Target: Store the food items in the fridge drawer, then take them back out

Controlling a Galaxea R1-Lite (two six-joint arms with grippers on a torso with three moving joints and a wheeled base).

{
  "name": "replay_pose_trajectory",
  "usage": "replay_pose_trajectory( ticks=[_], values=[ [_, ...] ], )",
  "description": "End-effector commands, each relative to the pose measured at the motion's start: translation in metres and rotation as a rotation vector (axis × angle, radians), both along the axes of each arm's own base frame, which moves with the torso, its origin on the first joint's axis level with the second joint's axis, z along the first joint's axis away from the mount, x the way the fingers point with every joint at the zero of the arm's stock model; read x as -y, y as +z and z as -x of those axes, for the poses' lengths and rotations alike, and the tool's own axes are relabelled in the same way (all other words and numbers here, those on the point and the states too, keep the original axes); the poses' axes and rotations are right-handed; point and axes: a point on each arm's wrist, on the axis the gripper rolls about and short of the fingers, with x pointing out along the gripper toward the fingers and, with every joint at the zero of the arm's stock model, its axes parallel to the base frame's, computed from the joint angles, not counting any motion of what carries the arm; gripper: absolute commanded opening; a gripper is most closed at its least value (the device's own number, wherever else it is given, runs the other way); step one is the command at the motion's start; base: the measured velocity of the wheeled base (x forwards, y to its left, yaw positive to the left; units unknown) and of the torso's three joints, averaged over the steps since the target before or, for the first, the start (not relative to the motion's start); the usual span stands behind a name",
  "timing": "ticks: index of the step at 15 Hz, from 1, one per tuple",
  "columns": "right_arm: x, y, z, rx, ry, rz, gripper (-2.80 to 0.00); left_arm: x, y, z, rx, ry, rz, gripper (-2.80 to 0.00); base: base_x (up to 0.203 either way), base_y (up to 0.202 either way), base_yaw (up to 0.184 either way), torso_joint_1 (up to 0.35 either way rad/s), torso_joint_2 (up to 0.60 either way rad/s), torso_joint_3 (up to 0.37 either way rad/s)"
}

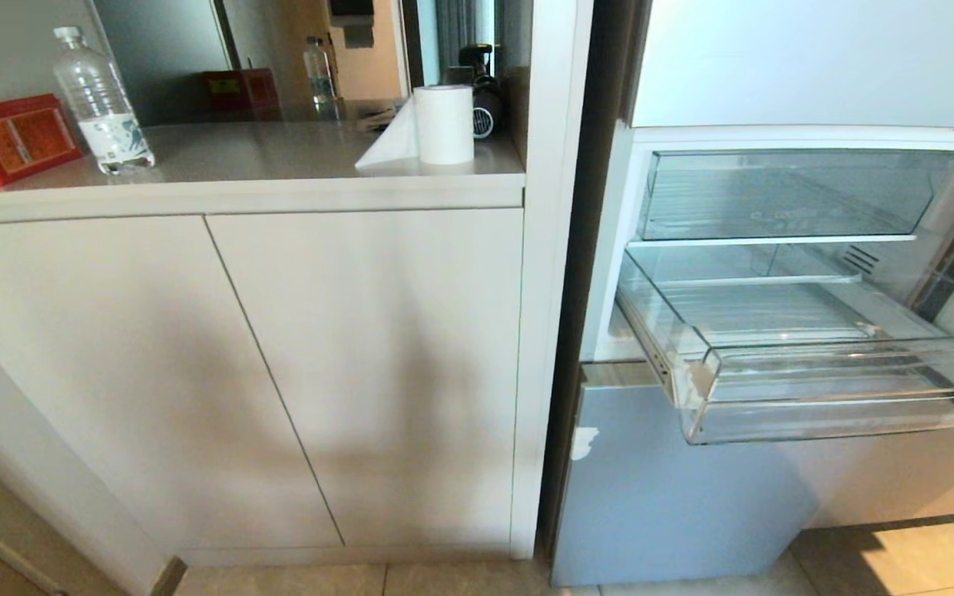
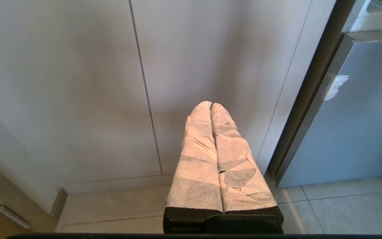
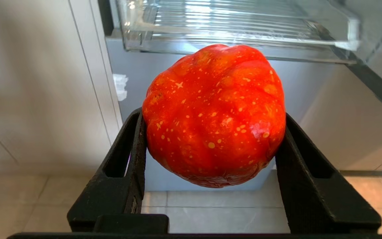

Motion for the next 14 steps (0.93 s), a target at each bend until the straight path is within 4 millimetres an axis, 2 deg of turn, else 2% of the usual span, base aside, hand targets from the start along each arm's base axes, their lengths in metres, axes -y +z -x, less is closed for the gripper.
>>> replay_pose_trajectory(
  ticks=[1, 3, 6, 8, 10, 12, 14],
  values=[
    [0.0, 0.003, -0.003, -0.033, 0.0, 0.011, -2.8, 0.0, 0.0, 0.0, -0.001, 0.001, 0.0, -2.8, 0.0, 0.0, 0.0, 0.0, 0.0, 0.0],
    [0.0, 0.021, -0.016, -0.087, -0.001, 0.001, -2.8, 0.0, 0.0, 0.0, -0.001, 0.001, 0.0, -2.8, 0.0, 0.0, 0.0, 0.0, 0.0, 0.0],
    [-0.001, 0.084, -0.056, -0.17, 0.017, -0.053, -2.8, 0.0, 0.0, 0.0, -0.001, 0.001, 0.0, -2.8, 0.0, 0.0, 0.0, 0.0, 0.0, 0.0],
    [-0.002, 0.123, -0.103, -0.241, 0.038, -0.078, -2.8, 0.0, 0.0, 0.0, -0.001, 0.001, 0.0, -2.8, 0.0, 0.0, 0.0, 0.0, 0.0, 0.0],
    [-0.002, 0.149, -0.157, -0.303, 0.051, -0.095, -2.8, 0.0, 0.0, 0.0, -0.001, 0.001, 0.0, -2.8, 0.0, 0.0, 0.0, 0.0, 0.0, 0.0],
    [-0.003, 0.165, -0.214, -0.339, 0.057, -0.109, -2.8, 0.0, 0.0, 0.0, -0.001, 0.001, 0.0, -2.8, 0.0, 0.0, 0.0, 0.0, 0.0, 0.0],
    [-0.004, 0.171, -0.271, -0.359, 0.059, -0.122, -2.8, 0.0, 0.0, 0.0, -0.001, 0.001, 0.0, -2.8, 0.0, 0.0, 0.0, 0.0, 0.0, 0.0]
  ],
)
